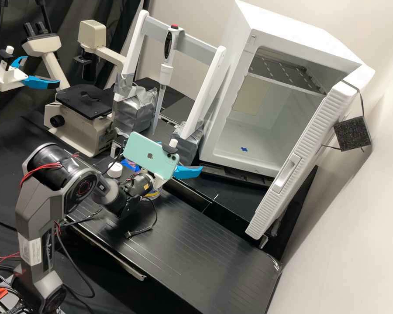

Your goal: Close the bottle

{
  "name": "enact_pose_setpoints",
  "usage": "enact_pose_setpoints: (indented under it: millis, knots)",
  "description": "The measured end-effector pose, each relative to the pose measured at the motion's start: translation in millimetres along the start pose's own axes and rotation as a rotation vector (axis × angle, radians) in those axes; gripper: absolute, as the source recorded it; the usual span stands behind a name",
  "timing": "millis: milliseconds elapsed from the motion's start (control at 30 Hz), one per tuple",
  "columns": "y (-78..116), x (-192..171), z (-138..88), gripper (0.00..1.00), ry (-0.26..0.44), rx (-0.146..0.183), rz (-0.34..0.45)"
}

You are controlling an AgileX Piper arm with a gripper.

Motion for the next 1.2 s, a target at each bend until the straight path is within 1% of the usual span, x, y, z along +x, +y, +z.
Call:
enact_pose_setpoints:
  millis: [267,333,400,467,500,533,633,733,800,833,900,933,1033,1133,1200]
  knots:
    - [0.0,0,0,1.0,0.0,0.0,0.0]
    - [-0.2,-3,1,1.0,0.002,-0.005,-0.002]
    - [0.8,-10,3,1.0,0.003,-0.001,-0.009]
    - [2.1,-21,4,1.0,0.008,0.013,-0.012]
    - [4.9,-30,2,1.0,0.029,0.022,-0.002]
    - [5.3,-35,2,1.0,0.036,0.032,0.0]
    - [8.2,-60,-6,1.0,0.112,0.05,0.026]
    - [6.2,-84,-16,1.0,0.205,0.041,0.035]
    - [-0.1,-100,-22,1.0,0.271,0.041,0.028]
    - [-4.1,-107,-24,1.0,0.289,0.044,0.016]
    - [-12.2,-118,-28,1.0,0.331,0.028,-0.01]
    - [-19.4,-124,-30,1.0,0.349,0.019,-0.041]
    - [-32.3,-135,-30,1.0,0.367,-0.018,-0.099]
    - [-41.2,-141,-32,1.0,0.389,-0.039,-0.143]
    - [-44.7,-143,-35,1.0,0.408,-0.053,-0.157]
